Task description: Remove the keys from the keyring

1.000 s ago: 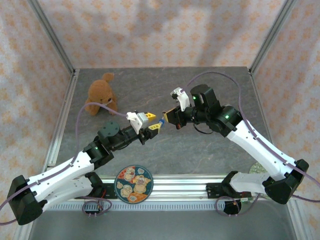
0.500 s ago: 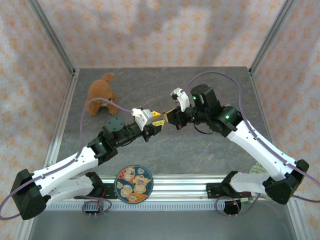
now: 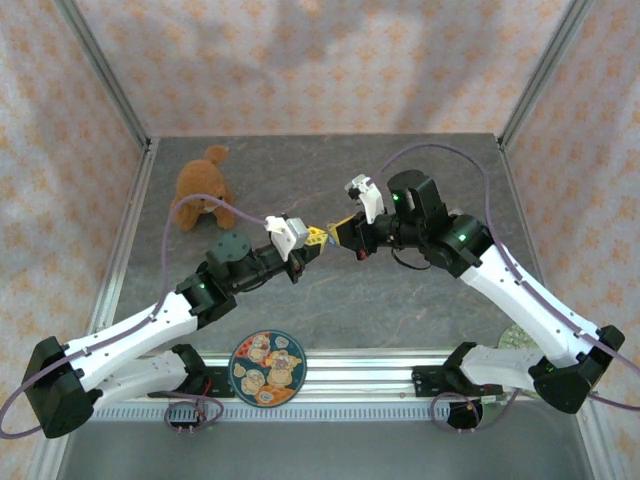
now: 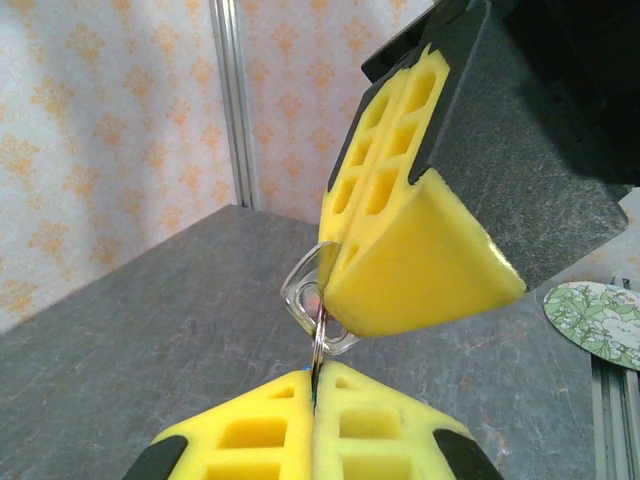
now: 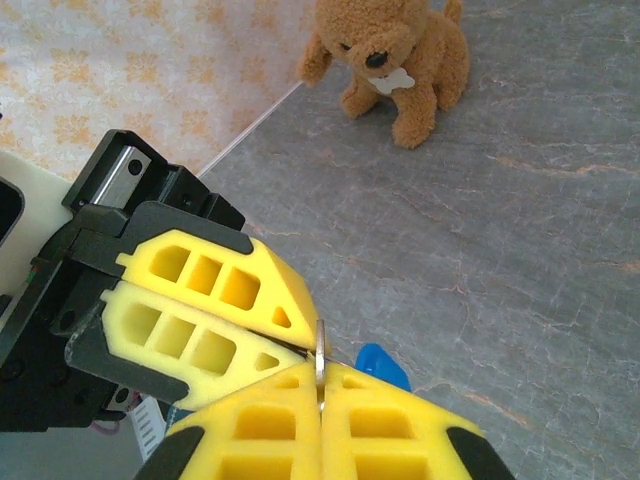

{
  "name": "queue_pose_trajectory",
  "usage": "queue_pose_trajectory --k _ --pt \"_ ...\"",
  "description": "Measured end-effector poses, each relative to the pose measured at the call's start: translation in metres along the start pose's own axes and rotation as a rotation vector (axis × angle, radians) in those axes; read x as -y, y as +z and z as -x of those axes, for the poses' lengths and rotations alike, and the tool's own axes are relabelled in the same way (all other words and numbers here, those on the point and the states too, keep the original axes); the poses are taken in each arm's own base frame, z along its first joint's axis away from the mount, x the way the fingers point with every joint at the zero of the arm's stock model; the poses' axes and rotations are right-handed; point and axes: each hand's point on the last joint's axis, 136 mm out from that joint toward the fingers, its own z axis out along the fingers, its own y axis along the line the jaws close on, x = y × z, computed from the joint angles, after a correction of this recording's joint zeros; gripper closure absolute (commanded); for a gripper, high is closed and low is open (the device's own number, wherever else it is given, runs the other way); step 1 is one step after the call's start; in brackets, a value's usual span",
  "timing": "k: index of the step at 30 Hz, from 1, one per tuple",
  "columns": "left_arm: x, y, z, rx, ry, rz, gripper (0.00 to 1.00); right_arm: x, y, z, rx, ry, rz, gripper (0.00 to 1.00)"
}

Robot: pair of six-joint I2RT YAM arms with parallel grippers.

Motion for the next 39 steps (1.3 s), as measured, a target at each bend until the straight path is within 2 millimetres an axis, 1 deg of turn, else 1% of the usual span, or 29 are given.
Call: queue_pose_trajectory --k 2,3,4,6,15,22,27,31,35,37,39 --pt "0.000 -0.002 0.003 0.007 0.001 0.001 1.00 0.000 -0.001 0.001 0.004 -0.001 -0.002 1.00" --pt "0.000 -0.003 0.004 0.013 0.002 0.003 0.88 0.000 -0.002 0.001 0.007 -0.002 -0.002 1.00" --pt "0.000 -0.004 0.006 0.017 0.002 0.006 0.80 0.000 -0.003 0.001 0.008 -0.001 -0.004 1.00" --pt "-0.001 -0.005 0.009 0.027 0.002 0.009 0.69 -0.001 -0.004 0.002 0.011 -0.001 -0.004 1.00" --pt "0.000 -0.005 0.010 0.033 -0.013 0.004 0.62 -0.001 -0.004 0.002 0.011 -0.001 -0.003 1.00" --pt "0.004 -0.001 0.003 0.012 -0.025 -0.026 0.58 -0.001 -0.004 0.002 0.011 -0.001 -0.003 1.00" --pt "0.005 0.000 0.002 0.009 -0.027 -0.030 0.59 -0.001 -0.004 0.002 0.011 -0.001 -0.003 1.00" --pt "0.004 0.004 0.005 0.008 -0.027 -0.030 0.65 -0.002 -0.004 0.001 0.010 -0.001 0.001 1.00" --pt "0.003 0.008 0.005 0.003 -0.028 -0.030 0.78 -0.002 -0.004 0.001 0.010 -0.001 0.004 1.00" --pt "0.004 0.009 0.005 0.002 -0.025 -0.033 0.88 -0.002 -0.004 0.002 0.010 -0.001 0.003 1.00" --pt "0.006 0.009 0.005 0.000 -0.022 -0.040 0.95 -0.001 -0.004 0.002 0.013 -0.001 -0.001 1.00"
